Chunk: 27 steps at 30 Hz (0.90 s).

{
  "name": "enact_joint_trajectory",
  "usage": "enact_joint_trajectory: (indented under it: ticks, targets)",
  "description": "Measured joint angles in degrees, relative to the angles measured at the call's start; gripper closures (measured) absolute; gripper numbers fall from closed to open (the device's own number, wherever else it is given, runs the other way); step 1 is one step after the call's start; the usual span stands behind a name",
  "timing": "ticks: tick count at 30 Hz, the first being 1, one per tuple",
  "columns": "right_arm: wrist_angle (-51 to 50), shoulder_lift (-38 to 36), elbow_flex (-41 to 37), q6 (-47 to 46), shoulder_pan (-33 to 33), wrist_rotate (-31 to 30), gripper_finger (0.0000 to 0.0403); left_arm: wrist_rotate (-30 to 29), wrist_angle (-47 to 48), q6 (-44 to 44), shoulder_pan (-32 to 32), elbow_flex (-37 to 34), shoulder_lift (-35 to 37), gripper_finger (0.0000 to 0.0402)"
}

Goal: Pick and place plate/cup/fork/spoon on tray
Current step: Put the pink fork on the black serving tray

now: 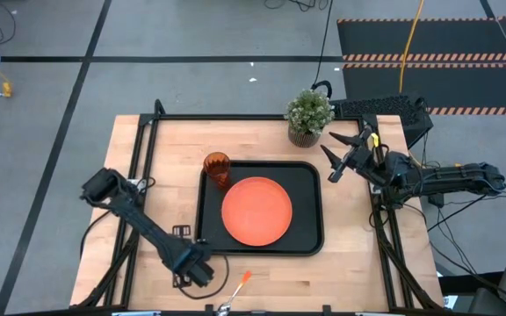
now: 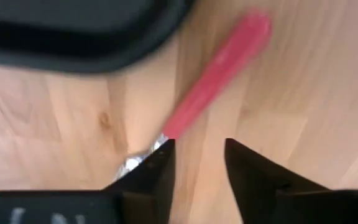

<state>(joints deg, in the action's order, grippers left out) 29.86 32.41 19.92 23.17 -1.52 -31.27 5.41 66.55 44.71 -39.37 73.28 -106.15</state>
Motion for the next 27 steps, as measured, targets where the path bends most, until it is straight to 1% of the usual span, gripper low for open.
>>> enact_joint_trajectory:
  ticks: [4, 7, 11, 14, 17, 19, 22, 25, 26, 27]
  targets:
    - [-0.62, -0.01, 0.0, 0.0, 0.0, -0.04, 0.02, 0.39, -0.23, -0.03, -1.25, -3.03, 0.02, 0.0207]
    - [-1.18, -0.01, 0.0, -0.01, 0.0, -0.1, 0.02, 0.42, -1.58, -1.51, -2.25, -5.68, 0.02, 0.0189]
    - [-1.51, -0.01, 0.0, -0.67, 0.0, -0.12, 0.02, -0.98, -3.6, -3.83, -2.41, -8.6, 0.02, 0.0183]
    - [-1.68, -0.01, 0.0, -1.31, 0.0, -0.13, 0.02, -1.01, -6.88, -6.24, -2.5, -10.42, 0.11, 0.0193]
    - [-2.25, -0.01, 0.0, -1.33, 0.0, -0.13, 0.02, -0.58, -8.11, -8.37, -2.32, -11.0, 0.28, 0.0213]
    - [-2.48, -0.01, 0.0, -1.48, 0.0, -0.15, 0.02, -0.52, -8.27, -10.15, -2.34, -10.93, 0.26, 0.0236]
    - [-2.53, 0.01, 0.0, -1.48, 0.0, -0.15, 0.02, 0.06, -8.41, -11.01, -2.39, -10.84, 0.23, 0.0288]
    - [-3.01, 0.01, 0.0, -1.48, 0.0, -0.17, 0.02, 1.77, -8.62, -8.64, -2.39, -10.82, 0.2, 0.0357]
    - [-3.18, 0.01, 0.0, -1.48, 0.0, -0.16, 0.02, 2.22, -8.37, -7.49, -2.34, -10.73, 0.17, 0.0374]
    - [-3.25, 0.01, 0.0, -1.48, 0.0, -0.17, 0.02, 2.52, -7.7, -5.87, -2.34, -10.57, 0.12, 0.0381]
